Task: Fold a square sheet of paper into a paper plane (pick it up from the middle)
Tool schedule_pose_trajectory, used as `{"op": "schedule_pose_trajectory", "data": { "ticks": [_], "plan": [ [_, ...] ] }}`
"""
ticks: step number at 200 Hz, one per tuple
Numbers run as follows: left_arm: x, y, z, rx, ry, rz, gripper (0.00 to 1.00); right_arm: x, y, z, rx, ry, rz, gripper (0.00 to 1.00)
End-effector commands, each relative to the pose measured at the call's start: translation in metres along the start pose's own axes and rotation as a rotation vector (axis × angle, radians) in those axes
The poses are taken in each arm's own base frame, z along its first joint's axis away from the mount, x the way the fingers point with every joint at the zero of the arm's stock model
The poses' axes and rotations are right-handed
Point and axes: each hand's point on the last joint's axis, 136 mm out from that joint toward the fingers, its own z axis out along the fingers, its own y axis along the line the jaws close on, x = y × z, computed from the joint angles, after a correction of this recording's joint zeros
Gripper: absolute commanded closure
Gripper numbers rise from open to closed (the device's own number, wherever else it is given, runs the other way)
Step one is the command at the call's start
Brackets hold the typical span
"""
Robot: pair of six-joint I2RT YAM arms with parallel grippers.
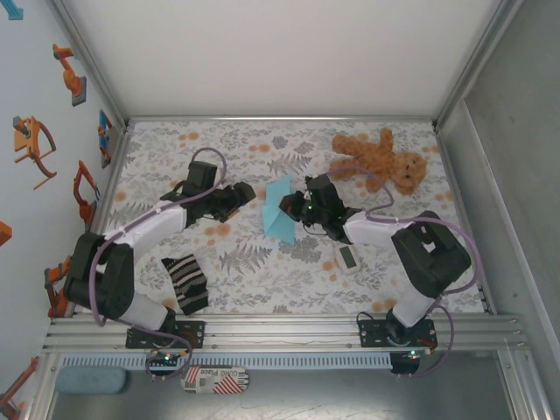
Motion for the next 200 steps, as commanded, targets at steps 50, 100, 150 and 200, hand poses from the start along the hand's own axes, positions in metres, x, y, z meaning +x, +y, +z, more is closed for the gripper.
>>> {"op": "schedule_pose_trajectory", "data": {
  "ticks": [50,100,150,200],
  "plan": [
    [-0.004,-0.083,-0.06,0.4,-0.086,0.061,0.04,-0.043,0.127,-0.049,-0.367,-0.063,-0.086,0.96],
    [0.001,-0.113,-0.066,0.546,-0.037,0.051,0.03,-0.049,0.165,-0.064,-0.491,-0.039,-0.093,0.97],
    [0.0,-0.13,-0.077,0.628,-0.043,0.064,0.13,-0.052,0.17,-0.066,-0.519,-0.029,-0.084,0.97],
    [-0.002,-0.134,-0.079,0.646,-0.05,0.076,0.44,-0.051,0.167,-0.067,-0.515,-0.022,-0.08,0.97]
  ]
}}
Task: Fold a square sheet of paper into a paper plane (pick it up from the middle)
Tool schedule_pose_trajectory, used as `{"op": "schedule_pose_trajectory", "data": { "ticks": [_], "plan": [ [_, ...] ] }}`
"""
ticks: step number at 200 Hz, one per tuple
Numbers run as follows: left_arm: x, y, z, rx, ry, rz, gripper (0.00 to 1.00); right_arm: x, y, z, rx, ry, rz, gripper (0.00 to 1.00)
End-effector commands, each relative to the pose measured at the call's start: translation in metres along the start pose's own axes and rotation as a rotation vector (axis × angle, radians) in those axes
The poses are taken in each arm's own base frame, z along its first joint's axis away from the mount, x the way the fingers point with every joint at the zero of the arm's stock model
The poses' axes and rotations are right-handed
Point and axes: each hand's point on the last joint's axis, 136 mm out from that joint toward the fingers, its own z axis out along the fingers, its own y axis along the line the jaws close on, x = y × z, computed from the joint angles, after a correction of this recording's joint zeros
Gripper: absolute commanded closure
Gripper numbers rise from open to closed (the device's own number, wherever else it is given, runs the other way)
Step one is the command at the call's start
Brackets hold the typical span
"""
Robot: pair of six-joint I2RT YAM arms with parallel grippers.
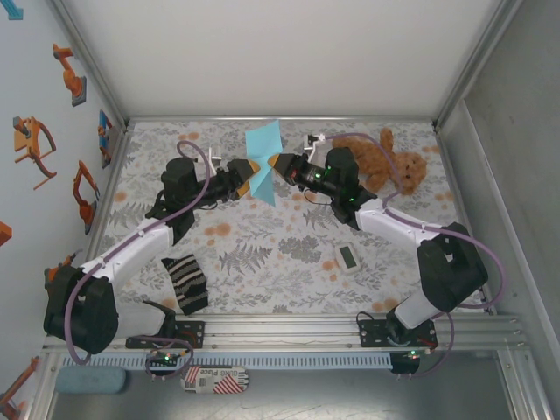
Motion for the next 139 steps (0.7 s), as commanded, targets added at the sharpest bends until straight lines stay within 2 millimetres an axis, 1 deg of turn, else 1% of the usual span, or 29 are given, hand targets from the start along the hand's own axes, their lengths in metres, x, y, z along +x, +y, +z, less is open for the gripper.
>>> {"op": "schedule_pose_trajectory", "data": {
  "ticks": [1,23,36,75,92,115,129,139],
  "plan": [
    [0.002,-0.011,0.0,0.048,0.012,0.032,0.45,-0.005,0.019,-0.002,-0.057,0.001,-0.021,0.97],
    [0.001,-0.01,0.002,0.048,0.012,0.031,0.56,-0.004,0.015,-0.003,-0.051,0.002,-0.001,0.97],
    [0.0,-0.009,0.003,0.051,0.009,0.034,0.61,-0.003,0.014,-0.002,-0.047,0.003,0.006,0.97],
    [-0.001,-0.013,0.003,0.072,0.012,0.045,0.7,-0.004,0.006,-0.003,-0.029,0.003,0.016,0.94],
    [-0.002,-0.012,0.003,0.069,0.007,0.045,0.73,-0.005,0.004,-0.005,-0.02,0.001,0.015,0.91],
    [-0.003,-0.01,0.003,0.064,0.005,0.05,0.8,-0.005,0.001,-0.006,0.008,0.002,0.029,0.87],
    [-0.004,-0.008,0.003,0.059,0.003,0.052,0.85,-0.005,-0.002,-0.009,0.04,0.002,-0.012,0.84],
    [-0.003,-0.007,0.004,0.055,0.006,0.057,0.87,-0.005,-0.005,-0.012,0.072,-0.003,-0.028,0.8]
  ]
}}
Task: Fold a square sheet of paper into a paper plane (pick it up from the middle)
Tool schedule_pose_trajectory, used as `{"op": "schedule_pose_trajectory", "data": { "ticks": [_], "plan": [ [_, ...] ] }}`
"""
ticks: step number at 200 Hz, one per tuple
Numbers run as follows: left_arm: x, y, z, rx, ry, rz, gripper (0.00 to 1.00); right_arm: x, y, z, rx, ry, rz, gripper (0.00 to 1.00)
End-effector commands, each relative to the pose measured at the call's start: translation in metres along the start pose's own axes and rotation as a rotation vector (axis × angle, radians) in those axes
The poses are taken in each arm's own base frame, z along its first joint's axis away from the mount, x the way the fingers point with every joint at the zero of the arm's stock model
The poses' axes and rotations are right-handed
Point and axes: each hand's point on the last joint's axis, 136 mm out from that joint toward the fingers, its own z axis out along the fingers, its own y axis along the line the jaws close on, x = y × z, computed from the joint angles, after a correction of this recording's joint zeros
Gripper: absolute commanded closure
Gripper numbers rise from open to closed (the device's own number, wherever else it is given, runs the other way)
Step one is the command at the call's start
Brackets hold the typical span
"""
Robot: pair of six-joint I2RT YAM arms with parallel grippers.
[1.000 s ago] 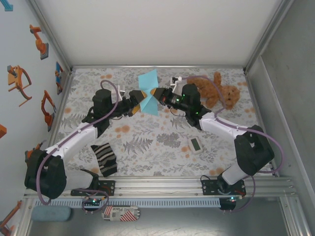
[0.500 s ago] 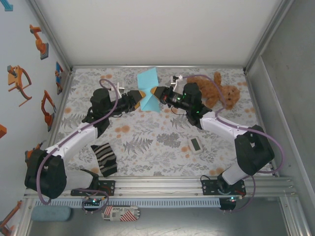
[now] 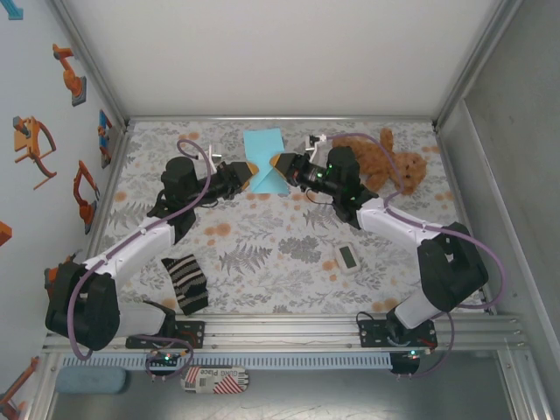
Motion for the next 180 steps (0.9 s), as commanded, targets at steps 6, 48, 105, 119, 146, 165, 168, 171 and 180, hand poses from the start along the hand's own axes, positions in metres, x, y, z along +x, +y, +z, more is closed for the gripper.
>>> {"op": "schedule_pose_trajectory", "data": {
  "ticks": [6,48,105,119,146,165,168,171,180],
  "plan": [
    [0.0,-0.001,0.0,0.018,0.012,0.04,0.88,-0.004,0.004,-0.012,0.06,-0.022,-0.068,0.77],
    [0.002,0.028,-0.01,-0.163,0.018,0.118,0.92,-0.018,-0.033,-0.055,0.347,-0.118,-0.15,0.5],
    [-0.001,0.086,-0.071,-0.854,0.076,0.484,0.92,-0.039,-0.063,-0.131,0.743,-0.258,-0.315,0.37],
    [-0.004,0.098,-0.084,-1.016,0.101,0.56,0.92,-0.042,-0.063,-0.14,0.784,-0.277,-0.334,0.34],
    [-0.013,0.117,-0.098,-1.259,0.14,0.66,0.92,-0.043,-0.064,-0.148,0.815,-0.291,-0.347,0.33],
    [-0.02,0.128,-0.1,-1.411,0.169,0.74,0.92,-0.044,-0.066,-0.152,0.836,-0.302,-0.349,0.33],
    [-0.021,0.129,-0.1,-1.434,0.174,0.753,0.92,-0.044,-0.067,-0.152,0.841,-0.303,-0.349,0.33],
    [-0.022,0.13,-0.1,-1.459,0.176,0.77,0.93,-0.045,-0.067,-0.153,0.845,-0.305,-0.35,0.33],
    [-0.023,0.136,-0.098,-1.517,0.201,0.803,0.93,-0.045,-0.068,-0.155,0.854,-0.312,-0.348,0.33]
  ]
}}
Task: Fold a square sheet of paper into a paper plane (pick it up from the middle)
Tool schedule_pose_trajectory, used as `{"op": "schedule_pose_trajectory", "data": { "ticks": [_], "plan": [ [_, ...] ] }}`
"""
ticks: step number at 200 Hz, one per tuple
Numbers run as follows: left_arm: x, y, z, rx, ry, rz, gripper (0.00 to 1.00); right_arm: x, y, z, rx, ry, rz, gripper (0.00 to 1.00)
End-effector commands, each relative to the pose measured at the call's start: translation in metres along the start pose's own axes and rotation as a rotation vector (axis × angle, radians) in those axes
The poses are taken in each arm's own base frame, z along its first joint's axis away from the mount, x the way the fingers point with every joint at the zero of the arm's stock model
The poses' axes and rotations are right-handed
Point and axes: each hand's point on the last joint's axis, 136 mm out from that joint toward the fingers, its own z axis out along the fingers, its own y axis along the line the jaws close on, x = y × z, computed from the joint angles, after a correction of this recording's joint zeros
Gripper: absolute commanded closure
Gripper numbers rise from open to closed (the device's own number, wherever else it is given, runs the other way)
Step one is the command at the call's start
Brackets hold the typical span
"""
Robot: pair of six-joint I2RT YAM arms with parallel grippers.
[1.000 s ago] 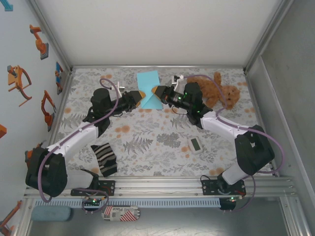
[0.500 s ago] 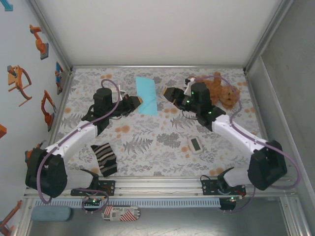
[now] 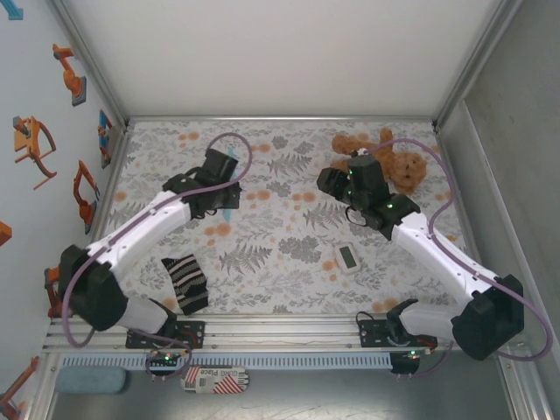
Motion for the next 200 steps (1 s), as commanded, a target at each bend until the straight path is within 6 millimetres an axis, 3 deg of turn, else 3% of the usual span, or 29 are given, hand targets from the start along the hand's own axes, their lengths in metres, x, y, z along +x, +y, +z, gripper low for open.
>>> {"op": "schedule_pose_trajectory", "data": {
  "ticks": [1,33,56,94,119,169,200],
  "plan": [
    [0.01,0.036,0.006,-0.308,0.063,0.196,0.93,-0.016,-0.007,-0.013,0.058,-0.061,-0.021,0.33],
    [0.015,0.02,0.035,-0.444,0.118,0.361,0.94,-0.018,-0.01,-0.016,0.068,-0.076,-0.016,0.33],
    [0.025,-0.004,0.061,-0.476,0.159,0.454,0.94,-0.019,-0.017,-0.02,0.096,-0.095,-0.007,0.33],
    [0.051,-0.054,0.1,-0.414,0.243,0.536,0.94,-0.018,-0.026,-0.026,0.13,-0.105,0.002,0.34],
    [0.069,-0.073,0.114,-0.33,0.319,0.506,0.91,-0.015,-0.033,-0.028,0.148,-0.102,0.018,0.34],
    [0.078,-0.108,0.111,-0.002,0.382,0.295,0.71,-0.008,-0.041,-0.031,0.163,-0.089,0.032,0.34],
    [0.061,-0.128,0.087,0.27,0.375,0.1,0.58,0.001,-0.038,-0.02,0.158,-0.031,0.033,0.34]
  ]
}}
